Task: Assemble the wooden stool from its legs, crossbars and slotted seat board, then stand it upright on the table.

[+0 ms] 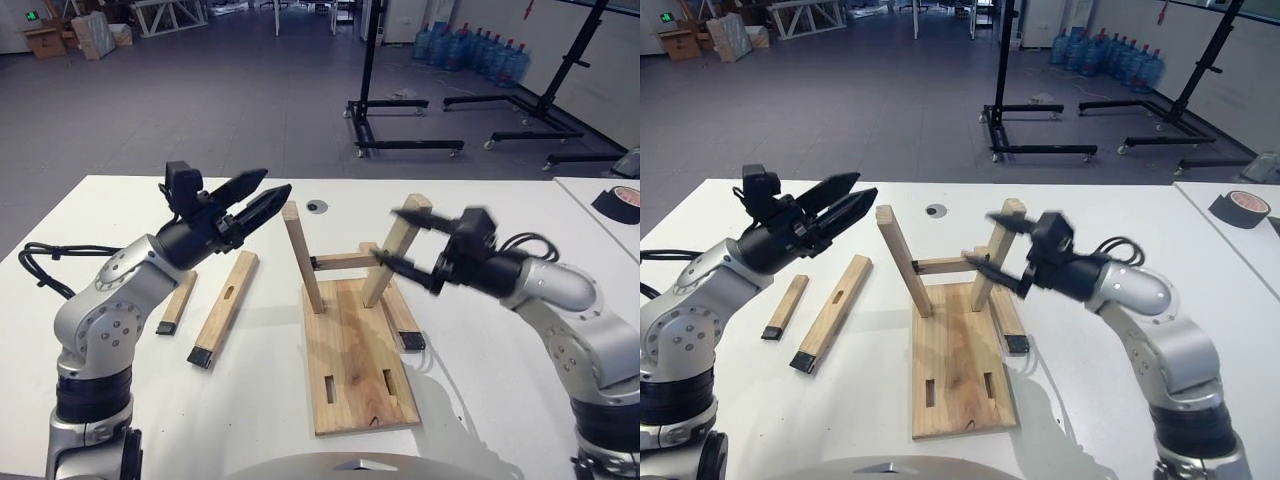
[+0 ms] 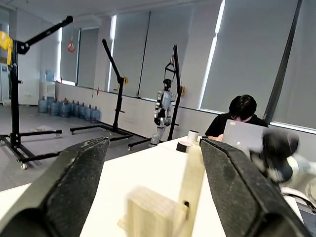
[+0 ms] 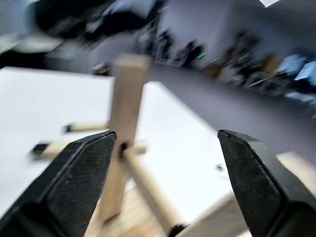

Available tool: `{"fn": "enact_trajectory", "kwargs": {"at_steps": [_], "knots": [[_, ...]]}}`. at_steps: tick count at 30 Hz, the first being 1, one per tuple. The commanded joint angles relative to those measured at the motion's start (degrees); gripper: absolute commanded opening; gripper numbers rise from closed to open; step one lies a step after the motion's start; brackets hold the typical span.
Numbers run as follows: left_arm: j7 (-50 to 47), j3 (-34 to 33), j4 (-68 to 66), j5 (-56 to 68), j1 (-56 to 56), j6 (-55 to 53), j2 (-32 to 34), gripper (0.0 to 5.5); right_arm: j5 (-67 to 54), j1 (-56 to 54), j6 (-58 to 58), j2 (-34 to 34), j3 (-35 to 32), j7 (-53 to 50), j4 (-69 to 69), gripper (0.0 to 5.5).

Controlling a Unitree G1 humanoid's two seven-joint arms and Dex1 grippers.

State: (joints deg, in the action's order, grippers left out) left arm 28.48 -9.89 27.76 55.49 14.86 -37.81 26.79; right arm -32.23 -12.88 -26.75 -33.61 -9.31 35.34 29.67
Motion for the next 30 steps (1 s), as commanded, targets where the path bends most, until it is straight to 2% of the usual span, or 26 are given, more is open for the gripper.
{"fn": "enact_trajectory", "kwargs": {"at_steps": [1, 9, 17, 30], "knots": [[0.16, 1.86, -1.10, -1.88, 0.47, -0.33, -0.13, 3.35, 7.39, -2.30, 3.12, 4.93, 1.84, -9.20, -1.06, 3.79], [1.88, 4.63, -4.81, -5.37, 3.03, 1.45, -1.57, 3.35, 12.23, -2.53, 4.05, 9.13, 5.29, -13.86, -2.56, 3.79], [3.34, 5.93, -6.32, -8.59, 2.74, 2.81, -2.90, 3.35, 18.77, 4.69, 6.42, 4.01, 14.30, -5.84, -5.07, 3.79], [5.35, 9.89, -12.17, -13.19, 3.62, 4.02, -6.57, 3.35, 16.47, 3.44, 5.42, 5.00, 12.64, -5.47, -6.10, 3.79]]}}
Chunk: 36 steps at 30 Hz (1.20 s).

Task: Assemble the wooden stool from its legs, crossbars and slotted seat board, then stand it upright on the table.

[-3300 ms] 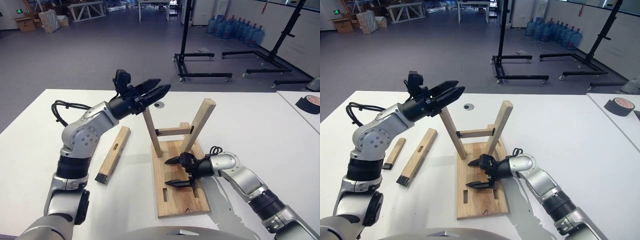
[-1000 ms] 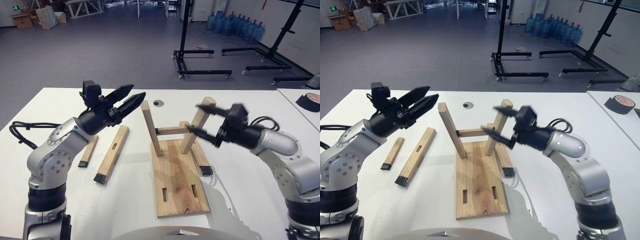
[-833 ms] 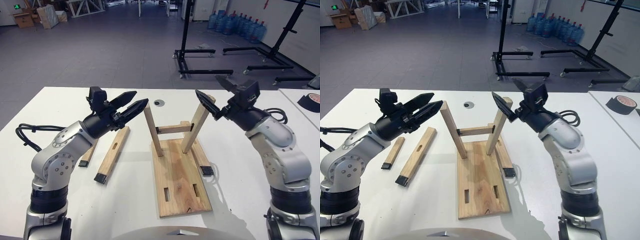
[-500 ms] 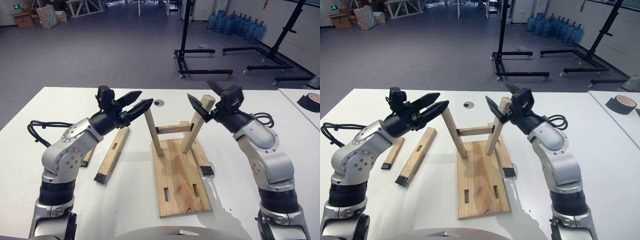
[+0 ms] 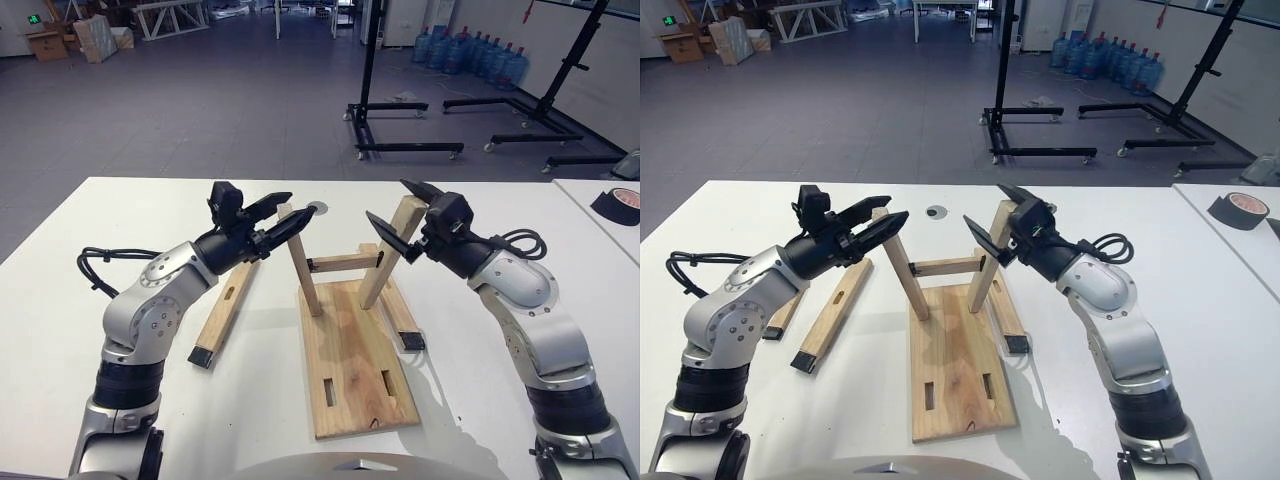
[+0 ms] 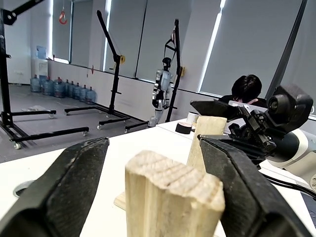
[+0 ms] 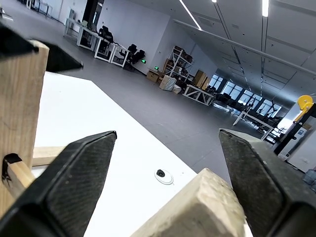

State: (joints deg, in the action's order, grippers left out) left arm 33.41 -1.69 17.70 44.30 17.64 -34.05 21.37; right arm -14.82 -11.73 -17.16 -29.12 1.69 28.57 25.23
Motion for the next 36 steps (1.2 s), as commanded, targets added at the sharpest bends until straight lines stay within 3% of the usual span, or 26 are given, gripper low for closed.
{"fn": "enact_trajectory", "kwargs": {"at_steps": [1, 22, 36], "knots": [[0.55, 2.38, -2.31, -2.27, 1.38, 0.34, -1.68, 3.35, -1.04, 2.29, -4.43, 0.73, 1.94, 1.23, -1.31, 3.79], [3.26, 8.30, -5.94, -6.48, 7.17, -3.48, -5.04, 3.35, -0.68, -2.33, -8.06, 0.51, 11.55, 6.34, 1.09, 3.79], [5.01, 10.31, -7.59, -8.18, 8.28, -2.70, -6.12, 3.35, -0.77, -5.20, -5.77, 5.17, 15.49, 9.16, -5.35, 3.79]]}}
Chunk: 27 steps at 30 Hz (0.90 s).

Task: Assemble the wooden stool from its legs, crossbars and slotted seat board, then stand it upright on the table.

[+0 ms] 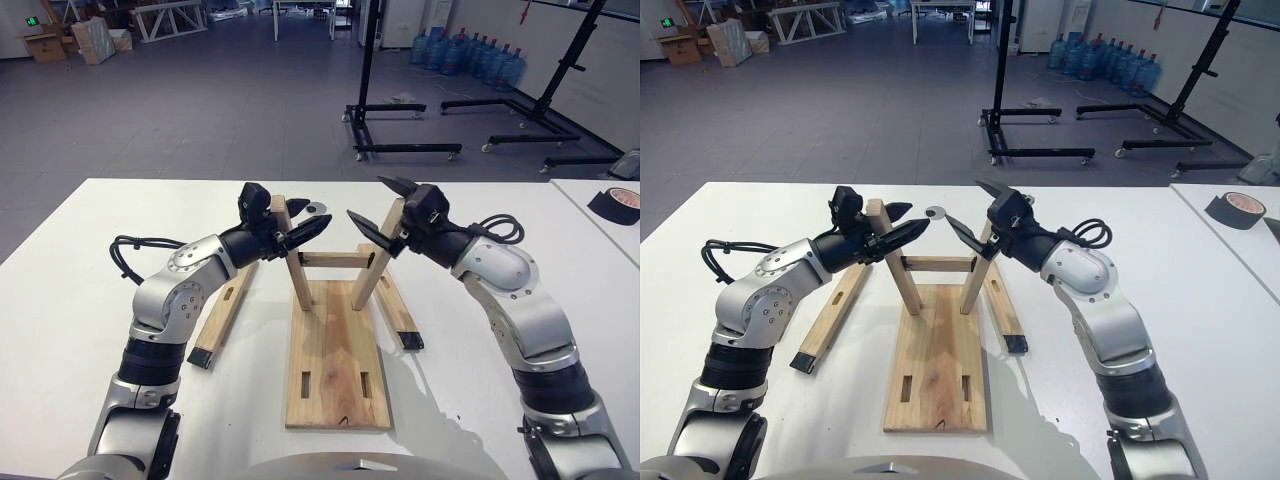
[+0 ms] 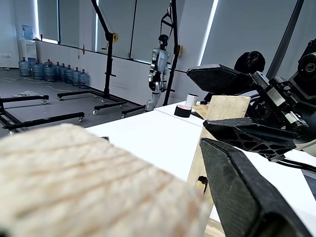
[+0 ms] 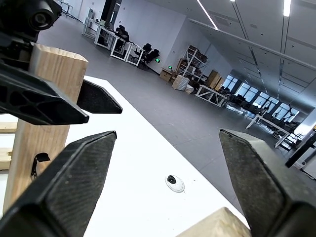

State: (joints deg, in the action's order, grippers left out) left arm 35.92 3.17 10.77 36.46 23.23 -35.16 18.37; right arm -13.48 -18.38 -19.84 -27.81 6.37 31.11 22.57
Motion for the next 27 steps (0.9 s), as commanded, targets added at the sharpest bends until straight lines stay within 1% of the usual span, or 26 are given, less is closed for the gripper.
{"fn": "enact_trajectory", "kwargs": {"at_steps": [1, 4, 7, 10, 19, 27], "knots": [[2.58, 5.35, -1.07, -0.56, 2.69, -1.40, -3.12, 3.35, -2.07, 1.43, -3.13, 3.82, 11.07, 6.98, -2.67, 3.79], [2.41, 4.32, -1.59, -0.79, 2.13, -0.93, -2.79, 3.35, -1.64, 1.66, -2.66, 3.50, 11.00, 7.34, -3.02, 3.79], [1.24, 0.44, -1.52, -0.51, 1.78, 0.47, -1.31, 3.35, 0.59, 0.85, 0.08, 2.75, 8.63, 5.33, -3.93, 3.79], [1.07, -1.66, -1.51, -0.70, 1.54, 0.90, -0.13, 3.35, 1.62, -0.65, 2.05, 2.61, 6.29, 3.81, -4.74, 3.79], [1.72, -3.78, 1.98, 1.04, -0.43, -0.26, 0.66, 3.35, 2.84, -2.71, 5.03, 1.25, 2.66, 3.12, -6.30, 3.79], [1.83, -6.11, 1.77, 1.77, -0.45, -0.45, 1.64, 3.35, 2.07, -4.56, 5.18, 0.79, 0.07, 3.62, -5.48, 3.79]]}}
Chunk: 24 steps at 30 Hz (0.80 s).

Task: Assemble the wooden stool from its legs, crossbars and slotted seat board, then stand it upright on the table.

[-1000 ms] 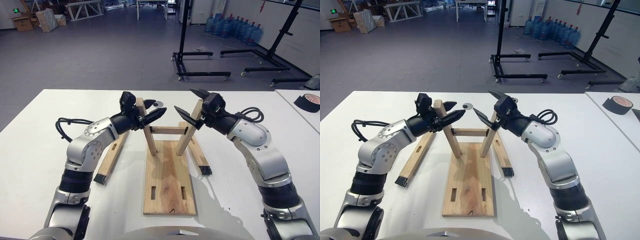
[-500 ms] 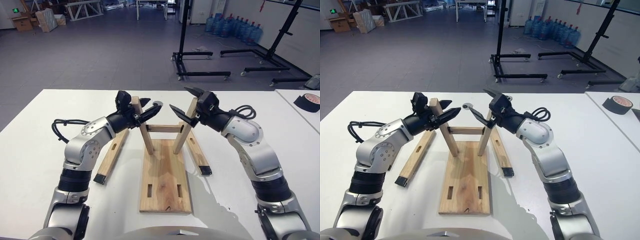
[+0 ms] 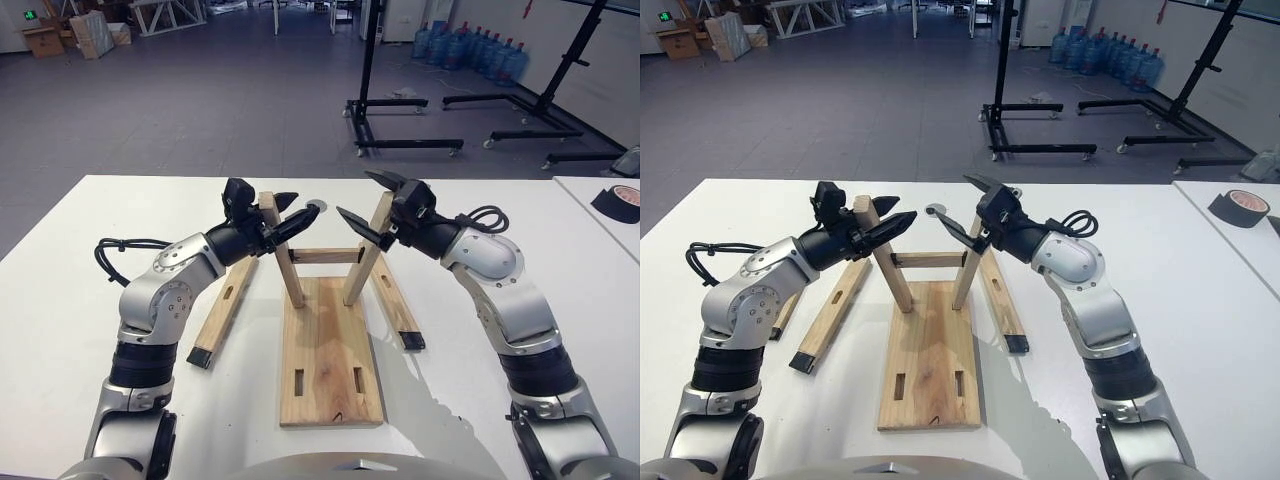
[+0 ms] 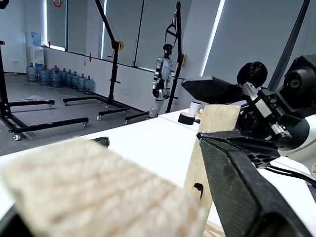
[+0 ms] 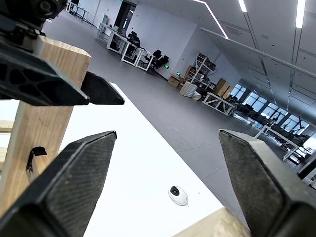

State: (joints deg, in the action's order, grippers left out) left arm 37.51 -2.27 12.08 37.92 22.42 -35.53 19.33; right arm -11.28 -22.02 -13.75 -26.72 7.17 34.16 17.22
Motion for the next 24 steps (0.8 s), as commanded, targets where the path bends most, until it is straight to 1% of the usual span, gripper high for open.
{"fn": "enact_trajectory", "kwargs": {"at_steps": [1, 6, 11, 17, 19, 22, 24], "knots": [[0.22, -0.86, 0.48, 0.25, 0.31, -0.05, 0.79, 3.35, -0.15, -0.96, -0.89, -0.37, -0.92, 0.60, -0.08, 3.79], [0.71, -2.81, 1.48, 1.26, 0.16, 0.19, 1.42, 3.35, -0.64, -1.10, -1.19, -0.45, -2.39, 0.49, 0.07, 3.79], [1.83, -9.08, 5.02, 8.66, 0.21, -0.32, 2.10, 3.35, -3.75, -1.53, -2.93, 0.60, -4.90, 0.04, 1.32, 3.79], [-2.06, -17.52, 8.98, 16.19, -2.58, -0.80, 3.70, 3.35, -12.77, -0.89, -7.19, 3.75, -10.03, -2.05, 4.68, 3.79], [-3.80, -19.26, 8.66, 13.88, -5.65, 0.16, 5.11, 3.35, -15.89, -0.32, -8.49, 5.19, -12.81, -4.46, 5.53, 3.79], [-9.46, -18.49, 3.10, 1.29, -11.27, 3.18, 9.06, 3.35, -19.86, 1.21, -9.94, 7.94, -18.37, -10.26, 6.11, 3.79], [-10.96, -19.80, 0.89, -3.19, -17.29, 4.49, 10.05, 3.35, -23.44, 4.61, -11.25, 9.39, -21.38, -13.01, 8.39, 3.79]]}}
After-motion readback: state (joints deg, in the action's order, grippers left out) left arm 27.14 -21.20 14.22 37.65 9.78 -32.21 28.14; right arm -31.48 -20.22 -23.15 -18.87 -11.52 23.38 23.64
